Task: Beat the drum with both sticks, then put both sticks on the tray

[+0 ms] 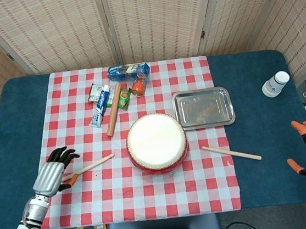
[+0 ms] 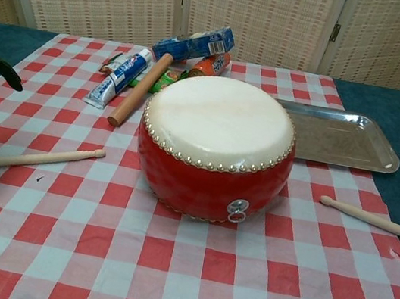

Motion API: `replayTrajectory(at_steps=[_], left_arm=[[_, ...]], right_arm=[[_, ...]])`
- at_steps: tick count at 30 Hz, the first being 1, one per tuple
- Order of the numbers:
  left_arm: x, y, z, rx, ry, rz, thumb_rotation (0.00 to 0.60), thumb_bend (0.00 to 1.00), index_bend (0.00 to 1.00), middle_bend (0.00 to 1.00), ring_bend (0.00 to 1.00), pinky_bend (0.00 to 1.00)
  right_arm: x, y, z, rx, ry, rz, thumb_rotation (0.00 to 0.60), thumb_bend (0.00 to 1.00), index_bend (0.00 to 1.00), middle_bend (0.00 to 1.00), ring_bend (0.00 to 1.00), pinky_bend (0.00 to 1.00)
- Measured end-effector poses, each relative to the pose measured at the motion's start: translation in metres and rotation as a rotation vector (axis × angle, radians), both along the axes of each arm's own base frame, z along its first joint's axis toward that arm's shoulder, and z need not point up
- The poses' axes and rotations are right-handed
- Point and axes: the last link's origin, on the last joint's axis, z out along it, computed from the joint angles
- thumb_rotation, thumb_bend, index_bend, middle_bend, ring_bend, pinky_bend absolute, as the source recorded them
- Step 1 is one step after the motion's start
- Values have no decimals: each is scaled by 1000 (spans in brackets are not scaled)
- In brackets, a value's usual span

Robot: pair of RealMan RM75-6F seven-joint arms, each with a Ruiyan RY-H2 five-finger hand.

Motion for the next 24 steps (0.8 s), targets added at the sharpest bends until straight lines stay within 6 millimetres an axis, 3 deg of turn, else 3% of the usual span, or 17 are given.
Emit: replayTrajectory(at_steps=[6,12,24], left_arm=[[1,8,-25,-17,57,49,600,318,334,151,18,63],[-3,17,-47,-12,74,133,600,384,429,153,17,63],[-5,30,-76,-40,87,241,600,392,439,134,1,60]], right_arm=[[-1,2,1,-4,-4,-11,600,163,0,143,0,93],[-2,2,0,1,-12,-15,600,163,0,143,0,93],[-4,3,2,0,-20,-25,600,163,0,143,0,93]])
